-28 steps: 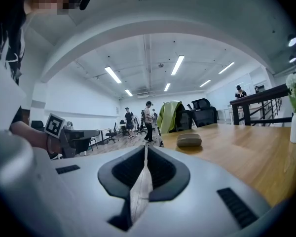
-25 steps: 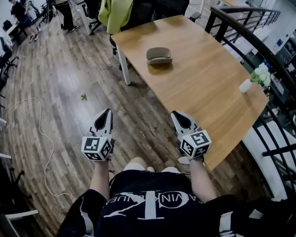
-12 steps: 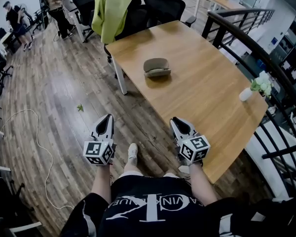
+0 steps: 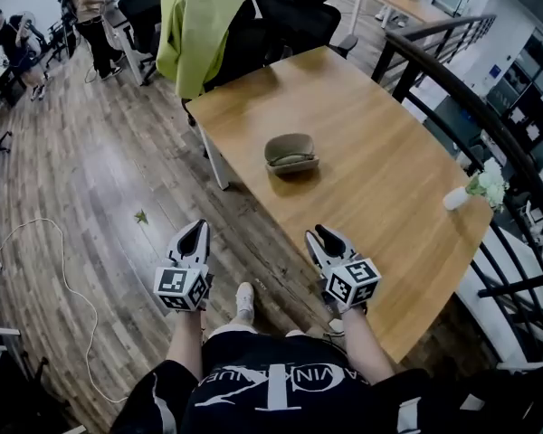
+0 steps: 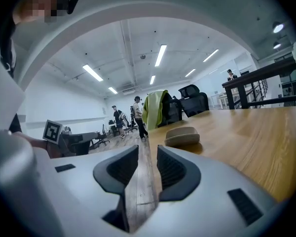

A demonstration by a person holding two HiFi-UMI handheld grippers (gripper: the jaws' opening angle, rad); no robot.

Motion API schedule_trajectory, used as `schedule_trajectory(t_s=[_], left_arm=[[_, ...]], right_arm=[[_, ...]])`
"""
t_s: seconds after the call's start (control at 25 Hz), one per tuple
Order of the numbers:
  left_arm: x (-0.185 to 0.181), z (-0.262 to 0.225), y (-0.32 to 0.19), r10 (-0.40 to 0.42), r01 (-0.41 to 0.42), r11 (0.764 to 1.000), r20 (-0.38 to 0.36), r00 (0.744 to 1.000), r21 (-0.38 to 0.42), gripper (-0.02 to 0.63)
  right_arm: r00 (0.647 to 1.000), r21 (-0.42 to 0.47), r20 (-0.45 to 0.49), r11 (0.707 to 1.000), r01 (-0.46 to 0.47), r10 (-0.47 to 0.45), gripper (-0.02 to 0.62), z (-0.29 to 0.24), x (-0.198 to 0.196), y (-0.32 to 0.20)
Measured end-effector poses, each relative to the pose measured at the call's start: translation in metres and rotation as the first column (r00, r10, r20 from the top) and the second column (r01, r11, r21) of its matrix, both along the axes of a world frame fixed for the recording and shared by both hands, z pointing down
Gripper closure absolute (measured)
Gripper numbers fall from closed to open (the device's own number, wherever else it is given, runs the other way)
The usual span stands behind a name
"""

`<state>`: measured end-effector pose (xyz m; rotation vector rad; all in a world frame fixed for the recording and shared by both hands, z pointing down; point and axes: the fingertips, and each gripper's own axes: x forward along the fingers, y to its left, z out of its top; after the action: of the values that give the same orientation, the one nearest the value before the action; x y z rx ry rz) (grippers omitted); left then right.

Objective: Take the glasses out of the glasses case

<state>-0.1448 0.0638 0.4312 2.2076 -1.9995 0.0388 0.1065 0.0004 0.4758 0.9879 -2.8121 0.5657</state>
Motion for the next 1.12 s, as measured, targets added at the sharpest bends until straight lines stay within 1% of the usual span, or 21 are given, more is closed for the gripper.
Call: schedule_trajectory(t_s=[0.16,0.4,0.68,0.92,1.0,1.12], left_arm=[[-0.018,-0.001,-0.026,0.027,-0.027,1.000,-0.008,1.000,-0.010,0.591],[-0.032,0.000,-0.076,0.088,-0.088,0.996,-0.018,0.996,-0.013,0.591],[-0.049,0.010,-0.119,0.158,-0.159,0.986,-0.035,0.987,-0.042,0.591],[-0.055,0.018,-0.153,0.221,-0.224,0.973,-0.049,0.974,-0.048,0.591],[-0.053,0.020,-0.160,0.248,-0.249,0.967,-0.038,0.968,-0.048,0.591],[-0.043,0.018,-0.169,0.288,-0.287,0.956,0.011,0.958,-0.054,0.591]], right_arm=[[1.000,-0.015,-0.010,1.000,-0.026,0.026,0.485,0.001,-0.015,-0.017],[0.996,-0.026,-0.008,0.996,-0.085,0.085,0.483,0.000,-0.028,-0.054],[0.987,-0.056,-0.024,0.986,-0.160,0.159,0.480,0.007,-0.040,-0.081],[0.975,-0.065,-0.041,0.974,-0.219,0.217,0.479,0.013,-0.045,-0.102],[0.972,-0.066,-0.038,0.970,-0.236,0.234,0.479,0.013,-0.046,-0.106],[0.970,-0.059,-0.040,0.968,-0.242,0.240,0.479,0.013,-0.048,-0.106]])
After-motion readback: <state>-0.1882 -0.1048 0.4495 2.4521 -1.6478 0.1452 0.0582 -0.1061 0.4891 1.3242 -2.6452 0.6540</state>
